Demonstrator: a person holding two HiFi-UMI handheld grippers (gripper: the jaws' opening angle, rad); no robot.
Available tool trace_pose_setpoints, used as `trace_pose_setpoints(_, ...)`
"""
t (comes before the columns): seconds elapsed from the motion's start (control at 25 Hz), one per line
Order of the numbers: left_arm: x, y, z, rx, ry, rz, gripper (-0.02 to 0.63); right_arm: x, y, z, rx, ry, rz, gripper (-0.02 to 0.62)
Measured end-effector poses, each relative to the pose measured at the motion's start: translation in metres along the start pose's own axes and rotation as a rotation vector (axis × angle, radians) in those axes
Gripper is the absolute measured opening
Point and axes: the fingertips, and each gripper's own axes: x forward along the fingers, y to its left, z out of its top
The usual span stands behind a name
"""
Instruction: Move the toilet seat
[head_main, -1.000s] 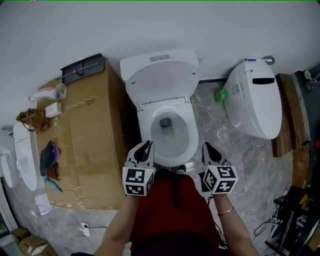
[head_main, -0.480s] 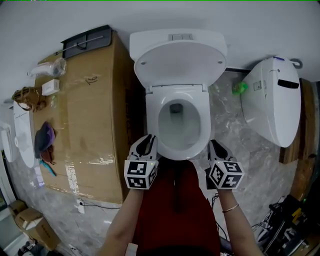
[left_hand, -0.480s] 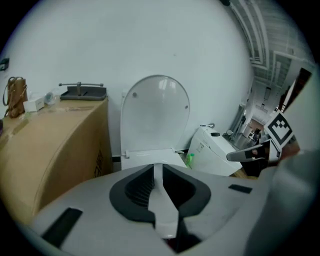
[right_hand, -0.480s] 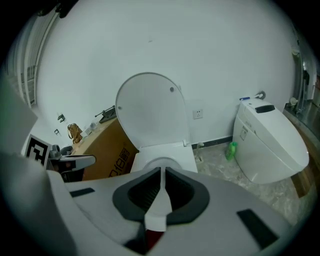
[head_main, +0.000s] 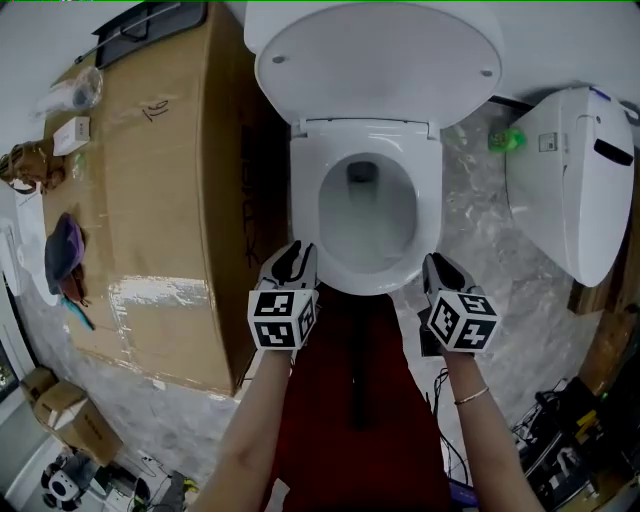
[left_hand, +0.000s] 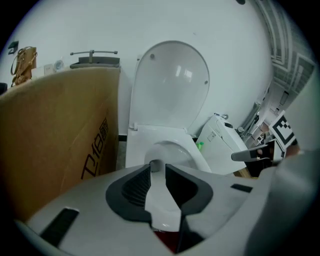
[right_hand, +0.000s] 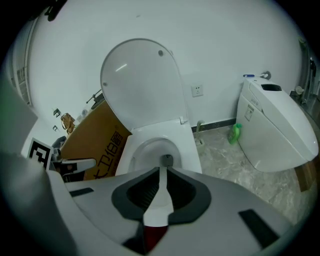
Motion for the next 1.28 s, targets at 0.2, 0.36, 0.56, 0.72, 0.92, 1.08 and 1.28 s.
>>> trace_pose_setpoints(0.2, 0.026, 0.012, -0.024, -0.046, 0.05, 0.017, 0.098, 0.03, -0.013, -0.016, 0.01, 0.069, 0.006, 0.108)
trace_pose_setpoints(0.36, 0.043, 0.025, -0.045, -0.069, 0.103, 0.041, 0.135, 0.049, -0.027, -0.029, 0.022, 0.111, -0.015, 0.14)
trace_pose_setpoints(0.56, 0.059, 0.04, -0.076, -0.143, 0.175, 0.08, 0.178, 0.069, -0.045, -0.053, 0.061, 0.184, -0.032, 0.229)
trace_pose_setpoints(0.72, 0.068, 0.046, -0.097, -0.201, 0.22, 0.085, 0.211, 0.081, -0.056, -0.074, 0.096, 0.238, -0.051, 0.269)
trace_pose_setpoints(0.92, 0.079, 0.049, -0.116, -0.234, 0.266, 0.074, 0.235, 0.091, -0.066, -0.091, 0.137, 0.271, -0.07, 0.313)
trace_pose_setpoints(1.08, 0.086, 0.05, -0.129, -0.266, 0.29, 0.071, 0.239, 0.098, -0.072, -0.101, 0.169, 0.3, -0.078, 0.328)
trace_pose_setpoints(1.28, 0.089, 0.048, -0.132, -0.336, 0.28, 0.061, 0.239, 0.104, -0.074, -0.111, 0.166, 0.333, -0.074, 0.33)
